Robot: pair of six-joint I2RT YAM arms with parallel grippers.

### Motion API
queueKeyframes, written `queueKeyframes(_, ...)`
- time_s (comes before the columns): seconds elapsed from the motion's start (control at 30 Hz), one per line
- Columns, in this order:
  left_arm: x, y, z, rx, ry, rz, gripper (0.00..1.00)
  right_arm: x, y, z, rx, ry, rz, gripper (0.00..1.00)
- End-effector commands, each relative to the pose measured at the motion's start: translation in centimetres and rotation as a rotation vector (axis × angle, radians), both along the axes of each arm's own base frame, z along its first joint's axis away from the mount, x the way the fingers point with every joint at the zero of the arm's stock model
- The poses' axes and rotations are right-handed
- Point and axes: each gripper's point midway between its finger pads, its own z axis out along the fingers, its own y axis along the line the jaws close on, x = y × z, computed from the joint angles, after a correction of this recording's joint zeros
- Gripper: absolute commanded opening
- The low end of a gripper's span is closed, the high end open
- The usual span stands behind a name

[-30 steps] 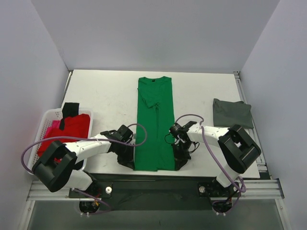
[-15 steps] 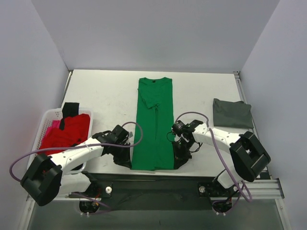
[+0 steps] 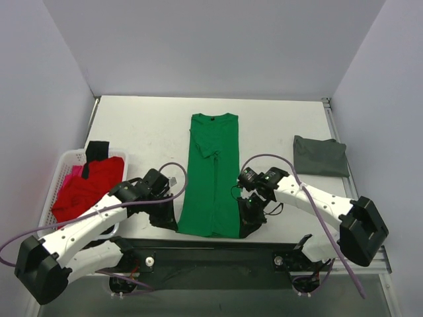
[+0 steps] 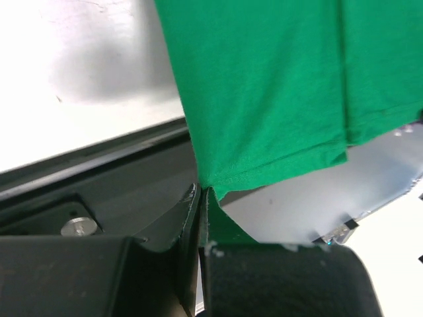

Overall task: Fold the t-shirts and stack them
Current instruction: Grab the bottom of the folded rectangular tshirt with both arms, then fold the folded rectangular tshirt in 1/3 of the way

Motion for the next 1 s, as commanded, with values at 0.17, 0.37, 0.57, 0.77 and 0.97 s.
queueKeyframes(0.17, 1.2, -0.3, 5.5, -0.034, -0.079, 0.046, 0.00, -0.2, -0.2, 5.0, -0.015, -0.035, -0.068, 0.00)
queueKeyframes(0.37, 4.9, -1.0, 7.1, -0.021, -0.168, 0.045, 0.00, 3.1, 0.1, 6.5, -0.040, -0.126, -0.088, 0.00)
queueKeyframes(0.57, 8.6, -1.3, 7.8, -0.056, -0.213, 0.056, 0.00, 7.1, 0.4, 7.0, -0.053, -0.182, -0.101, 0.00)
queueKeyframes(0.77, 12.6, -2.1, 7.9, -0.122, -0.232, 0.066, 0.00, 11.0, 1.0, 7.0, -0.072, -0.209, -0.106, 0.00)
queueKeyframes(0.97, 16.7, -3.2, 7.0, -0.141, -0.236, 0.056, 0.00, 14.3, 1.0, 6.5, -0.090, -0.221, -0.113, 0.00)
